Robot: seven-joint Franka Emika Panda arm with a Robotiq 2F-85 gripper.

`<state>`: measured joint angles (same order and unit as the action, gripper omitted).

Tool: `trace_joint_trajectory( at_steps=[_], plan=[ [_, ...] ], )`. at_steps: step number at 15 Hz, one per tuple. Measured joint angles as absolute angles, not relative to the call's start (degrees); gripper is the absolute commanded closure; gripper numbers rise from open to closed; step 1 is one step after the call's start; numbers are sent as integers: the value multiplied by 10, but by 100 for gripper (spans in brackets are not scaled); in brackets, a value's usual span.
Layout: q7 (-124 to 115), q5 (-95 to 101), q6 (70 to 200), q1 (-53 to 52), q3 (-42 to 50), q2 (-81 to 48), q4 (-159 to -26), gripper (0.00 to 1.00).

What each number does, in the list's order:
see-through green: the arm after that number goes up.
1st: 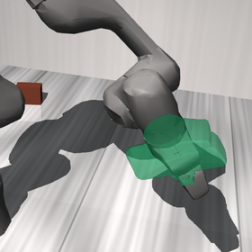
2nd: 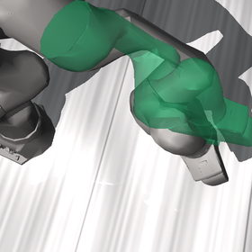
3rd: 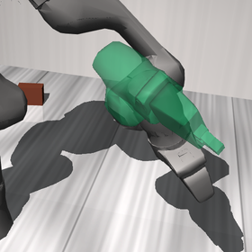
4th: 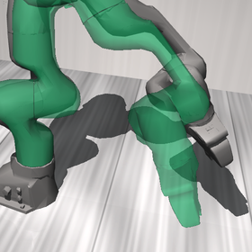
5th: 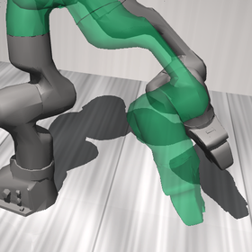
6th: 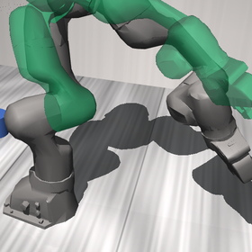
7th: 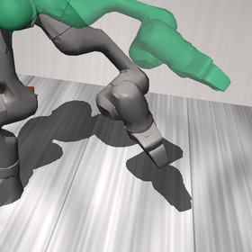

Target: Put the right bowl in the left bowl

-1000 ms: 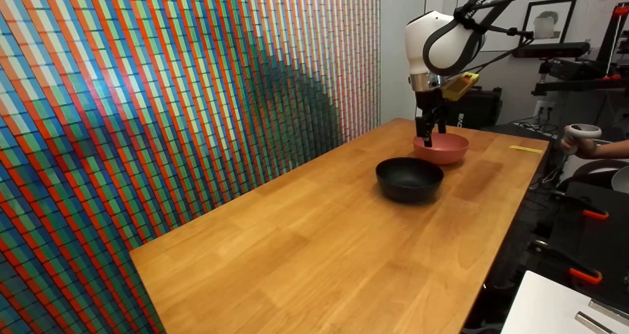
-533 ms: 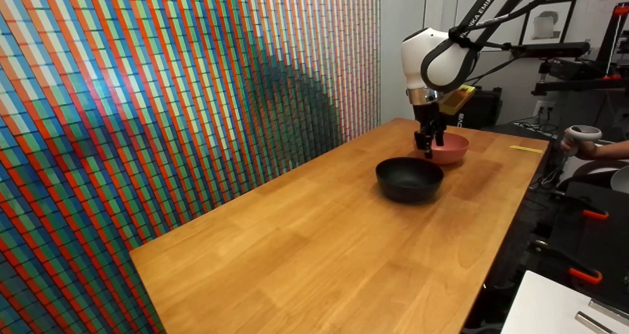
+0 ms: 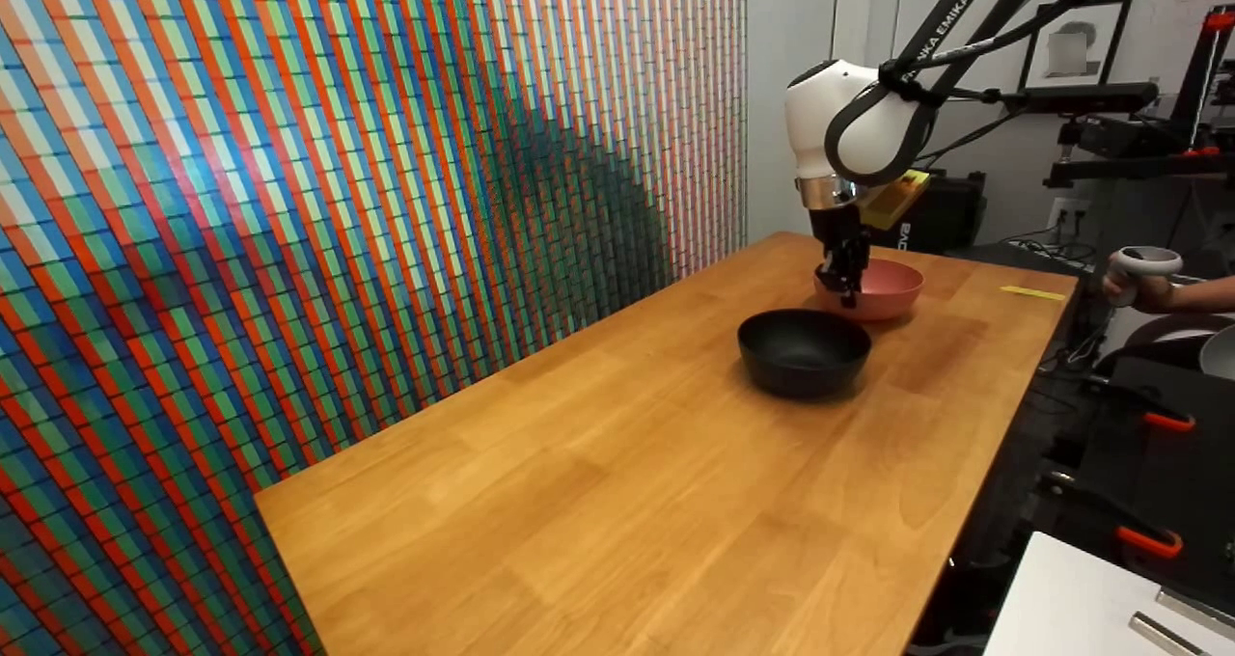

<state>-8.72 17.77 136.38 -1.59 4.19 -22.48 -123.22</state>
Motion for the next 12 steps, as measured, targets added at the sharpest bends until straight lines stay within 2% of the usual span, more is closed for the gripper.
trace_joint_trajectory(
  at_steps=[8,12],
  plan=[
    [-80,172,1364,-16,39,-220,-1227,99],
    [-46,143,1362,-18,10,-183,-1225,99]
  ],
)
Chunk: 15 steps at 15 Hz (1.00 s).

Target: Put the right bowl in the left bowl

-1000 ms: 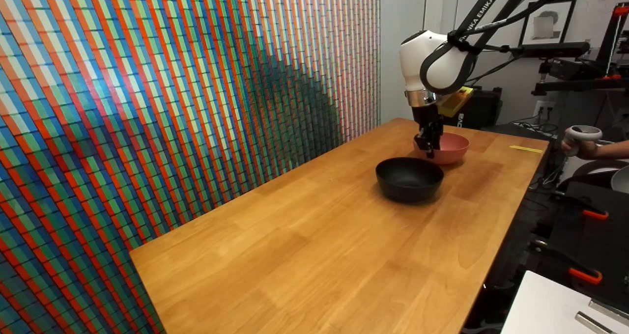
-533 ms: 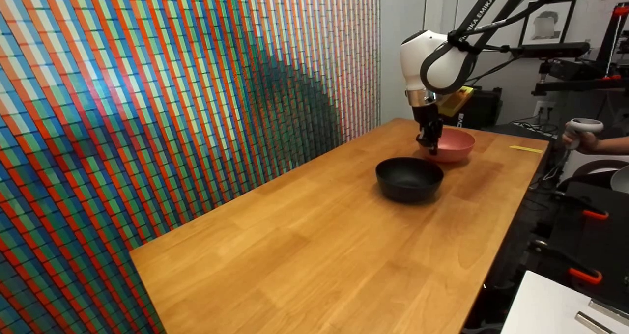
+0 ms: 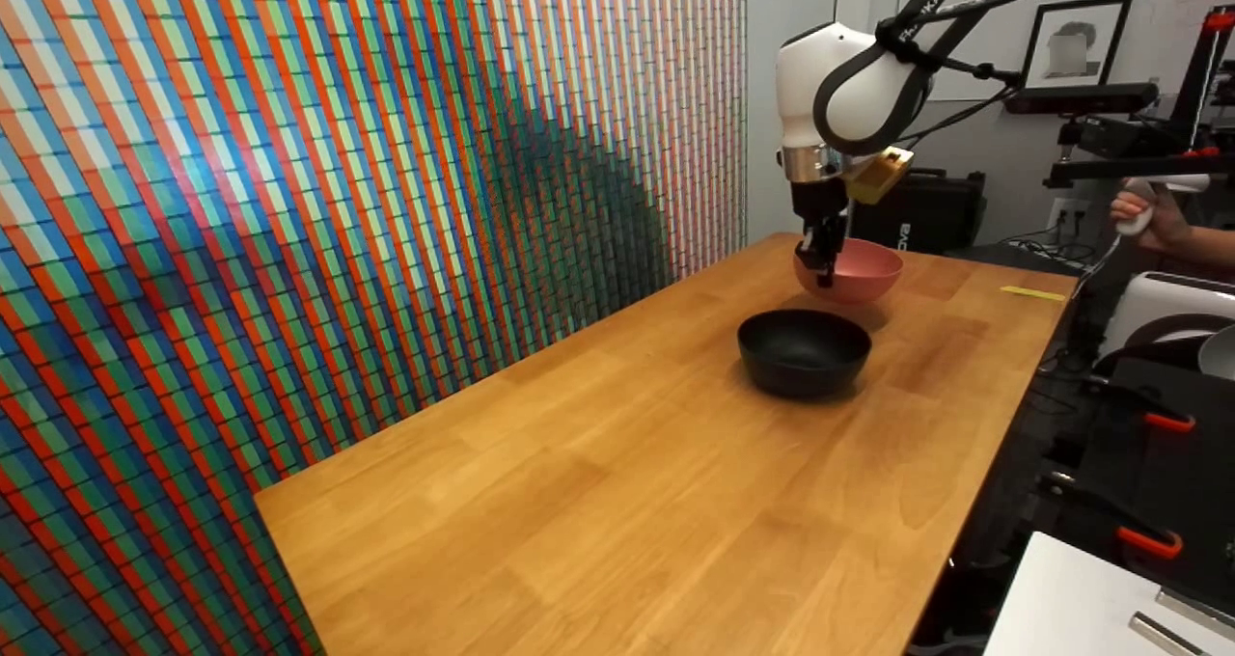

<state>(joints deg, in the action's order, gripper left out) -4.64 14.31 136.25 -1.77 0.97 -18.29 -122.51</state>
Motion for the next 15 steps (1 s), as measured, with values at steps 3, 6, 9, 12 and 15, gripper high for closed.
trace_joint_trajectory(
  at_steps=[3,6,9,12,15],
  plan=[
    [-20,110,1353,-29,-24,-141,-1226,99],
    [-7,89,1331,-49,-53,-110,-1228,99],
    [-3,78,1307,-70,-75,-96,-1235,99],
    [6,65,1278,-86,-93,-96,-1238,98],
    [18,48,1253,-94,-102,-101,-1240,98]
  ],
)
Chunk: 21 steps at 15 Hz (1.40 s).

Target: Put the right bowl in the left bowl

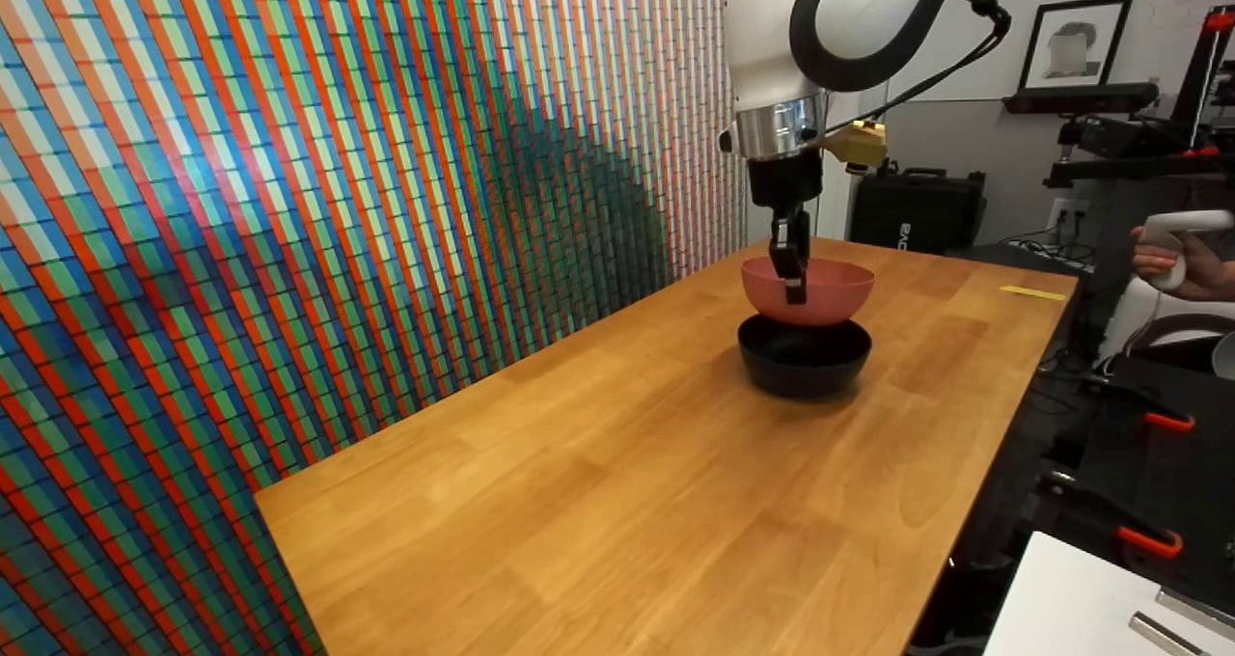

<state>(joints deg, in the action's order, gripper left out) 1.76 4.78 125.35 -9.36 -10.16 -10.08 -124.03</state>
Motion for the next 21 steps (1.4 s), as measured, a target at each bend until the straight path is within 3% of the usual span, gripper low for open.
trace_joint_trajectory(
  at_steps=[14,15,16,21],
  plan=[
    [-40,135,1273,-141,-103,-181,-1242,97],
    [-48,147,1280,-143,-102,-183,-1242,71],
    [-57,156,1286,-145,-101,-184,-1242,70],
    [-64,159,1291,-145,-101,-185,-1247,34]
  ],
)
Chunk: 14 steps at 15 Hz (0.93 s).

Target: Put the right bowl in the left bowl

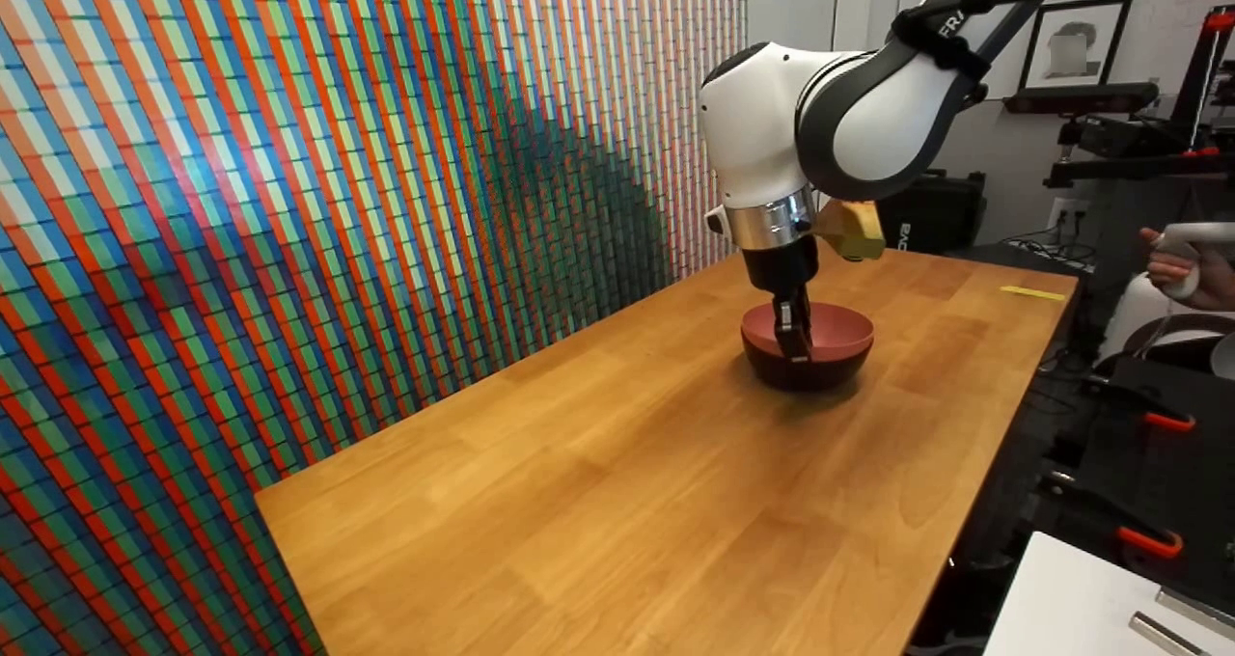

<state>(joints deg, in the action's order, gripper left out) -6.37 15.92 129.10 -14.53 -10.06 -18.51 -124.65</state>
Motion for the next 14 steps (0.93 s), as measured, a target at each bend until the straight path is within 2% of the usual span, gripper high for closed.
trace_joint_trajectory(
  at_steps=[3,5,14],
  plan=[
    [-34,110,1290,-130,-101,-177,-1252,10],
    [-1,71,1290,-108,-100,-158,-1252,0],
    [80,31,1264,-42,-52,26,-1241,0]
  ],
)
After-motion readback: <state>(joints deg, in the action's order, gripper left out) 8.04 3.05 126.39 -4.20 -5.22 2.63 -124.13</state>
